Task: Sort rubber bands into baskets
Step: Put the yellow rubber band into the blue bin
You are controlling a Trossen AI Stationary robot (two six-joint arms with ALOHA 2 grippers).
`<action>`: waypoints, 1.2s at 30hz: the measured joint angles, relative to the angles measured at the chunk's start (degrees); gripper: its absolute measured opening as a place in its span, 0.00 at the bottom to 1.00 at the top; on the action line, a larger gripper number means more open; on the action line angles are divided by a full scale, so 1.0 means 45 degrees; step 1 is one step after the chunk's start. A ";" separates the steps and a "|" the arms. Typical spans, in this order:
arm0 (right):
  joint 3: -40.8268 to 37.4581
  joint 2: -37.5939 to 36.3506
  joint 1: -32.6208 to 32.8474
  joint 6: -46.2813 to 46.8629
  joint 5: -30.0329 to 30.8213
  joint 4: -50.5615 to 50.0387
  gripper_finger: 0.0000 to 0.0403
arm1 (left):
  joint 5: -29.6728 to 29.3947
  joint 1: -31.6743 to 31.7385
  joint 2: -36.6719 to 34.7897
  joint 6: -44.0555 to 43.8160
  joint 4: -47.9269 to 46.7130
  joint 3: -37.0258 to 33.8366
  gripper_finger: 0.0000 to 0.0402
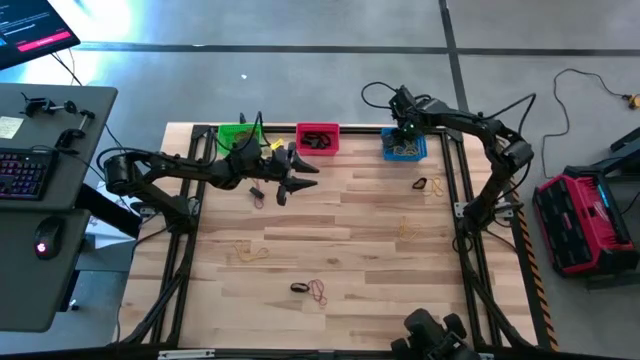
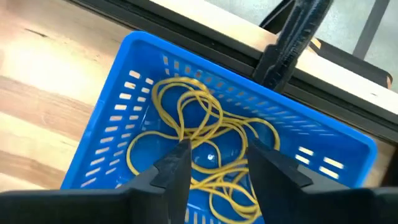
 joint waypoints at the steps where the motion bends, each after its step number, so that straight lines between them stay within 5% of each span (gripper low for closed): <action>1: 0.0121 0.0000 0.0021 -0.0009 0.0003 -0.0203 0.36 | 0.0000 0.0000 0.0000 -0.0013 -0.0045 0.0000 0.43; 8: 0.0554 0.0000 0.0362 -0.0725 0.0039 -0.0585 0.30 | -0.0047 -0.0004 0.0000 -0.0367 -0.0148 0.0000 0.43; 15: -0.0056 -0.0347 0.1409 -0.1763 0.0500 -0.0364 0.03 | -0.0276 -0.0215 0.0000 -0.0228 -0.0517 0.0000 0.43; 26: -0.2022 -0.4111 0.2970 -0.1747 0.0505 0.1291 0.01 | -0.1165 -0.0355 0.0000 0.0330 -0.0720 0.0000 0.31; 36: -0.6508 -0.7343 0.7013 0.0736 0.0302 0.2215 0.00 | -0.1005 -0.0802 0.0000 0.1070 -0.2219 0.0000 0.16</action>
